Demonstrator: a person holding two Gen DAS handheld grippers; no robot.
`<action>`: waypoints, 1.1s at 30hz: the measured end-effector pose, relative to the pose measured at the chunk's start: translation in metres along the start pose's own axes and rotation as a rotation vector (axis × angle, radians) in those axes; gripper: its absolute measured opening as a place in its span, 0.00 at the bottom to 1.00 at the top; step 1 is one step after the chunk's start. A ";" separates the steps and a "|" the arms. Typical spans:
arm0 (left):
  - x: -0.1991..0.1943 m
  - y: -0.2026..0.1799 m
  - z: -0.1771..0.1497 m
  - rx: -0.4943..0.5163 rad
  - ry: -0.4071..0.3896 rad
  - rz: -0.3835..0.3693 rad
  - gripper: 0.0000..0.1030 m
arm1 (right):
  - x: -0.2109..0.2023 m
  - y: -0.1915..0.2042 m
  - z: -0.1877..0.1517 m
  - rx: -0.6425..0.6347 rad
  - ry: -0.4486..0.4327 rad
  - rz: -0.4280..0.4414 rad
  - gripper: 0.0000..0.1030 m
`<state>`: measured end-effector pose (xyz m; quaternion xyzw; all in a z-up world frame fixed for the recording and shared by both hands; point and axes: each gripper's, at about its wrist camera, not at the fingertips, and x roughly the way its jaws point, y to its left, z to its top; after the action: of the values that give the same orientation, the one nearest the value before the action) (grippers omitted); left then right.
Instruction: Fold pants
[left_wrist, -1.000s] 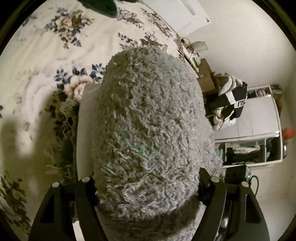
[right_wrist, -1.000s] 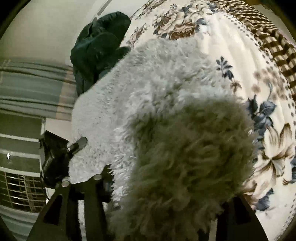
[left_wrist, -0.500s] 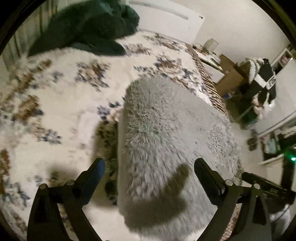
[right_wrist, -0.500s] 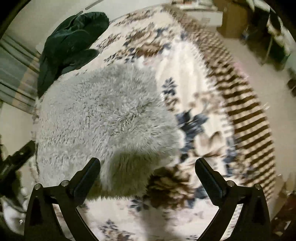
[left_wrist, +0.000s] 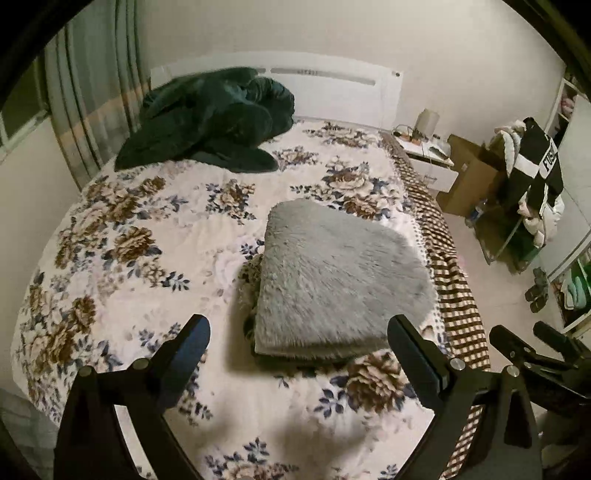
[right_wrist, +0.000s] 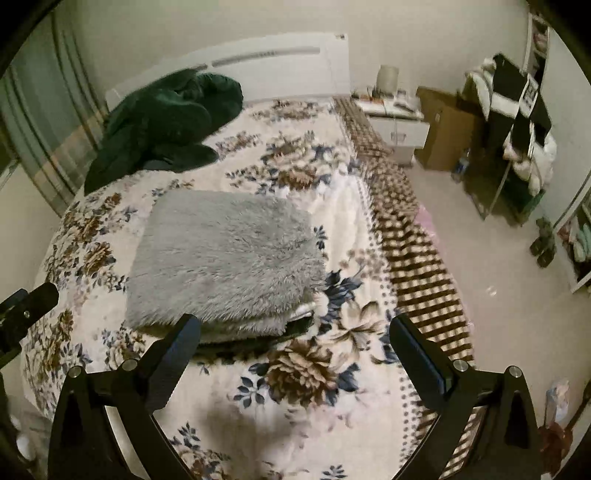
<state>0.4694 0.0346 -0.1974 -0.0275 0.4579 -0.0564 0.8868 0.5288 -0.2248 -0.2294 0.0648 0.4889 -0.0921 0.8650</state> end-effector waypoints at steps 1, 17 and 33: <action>-0.011 -0.003 -0.004 0.002 -0.008 0.002 0.95 | -0.020 0.000 -0.004 -0.013 -0.023 -0.004 1.00; -0.201 -0.053 -0.065 -0.008 -0.187 0.090 0.96 | -0.279 -0.026 -0.076 -0.090 -0.249 0.075 1.00; -0.260 -0.064 -0.092 0.000 -0.246 0.089 0.99 | -0.392 -0.035 -0.109 -0.104 -0.317 0.072 1.00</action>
<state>0.2404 0.0035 -0.0337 -0.0140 0.3465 -0.0130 0.9379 0.2324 -0.1997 0.0500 0.0222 0.3480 -0.0448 0.9362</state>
